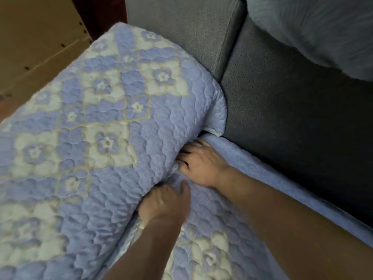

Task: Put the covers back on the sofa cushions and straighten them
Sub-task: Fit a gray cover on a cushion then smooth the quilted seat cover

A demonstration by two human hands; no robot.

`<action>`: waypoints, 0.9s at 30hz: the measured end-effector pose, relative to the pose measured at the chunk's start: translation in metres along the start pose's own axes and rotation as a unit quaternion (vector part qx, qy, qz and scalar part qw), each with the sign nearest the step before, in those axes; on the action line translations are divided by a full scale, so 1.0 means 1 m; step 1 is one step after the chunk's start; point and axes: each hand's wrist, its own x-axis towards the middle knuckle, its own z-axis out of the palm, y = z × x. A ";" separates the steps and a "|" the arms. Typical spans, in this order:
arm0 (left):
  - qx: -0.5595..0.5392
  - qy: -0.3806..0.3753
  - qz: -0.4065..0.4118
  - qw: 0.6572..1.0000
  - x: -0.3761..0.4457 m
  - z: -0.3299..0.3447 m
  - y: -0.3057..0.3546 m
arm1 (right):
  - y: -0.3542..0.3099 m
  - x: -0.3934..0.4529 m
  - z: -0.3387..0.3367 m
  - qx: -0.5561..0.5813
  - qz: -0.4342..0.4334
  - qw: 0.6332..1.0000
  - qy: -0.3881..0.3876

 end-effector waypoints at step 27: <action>-0.047 -0.088 -0.014 0.995 0.033 0.023 0.019 | 0.027 0.050 -0.034 0.323 0.488 0.804 0.104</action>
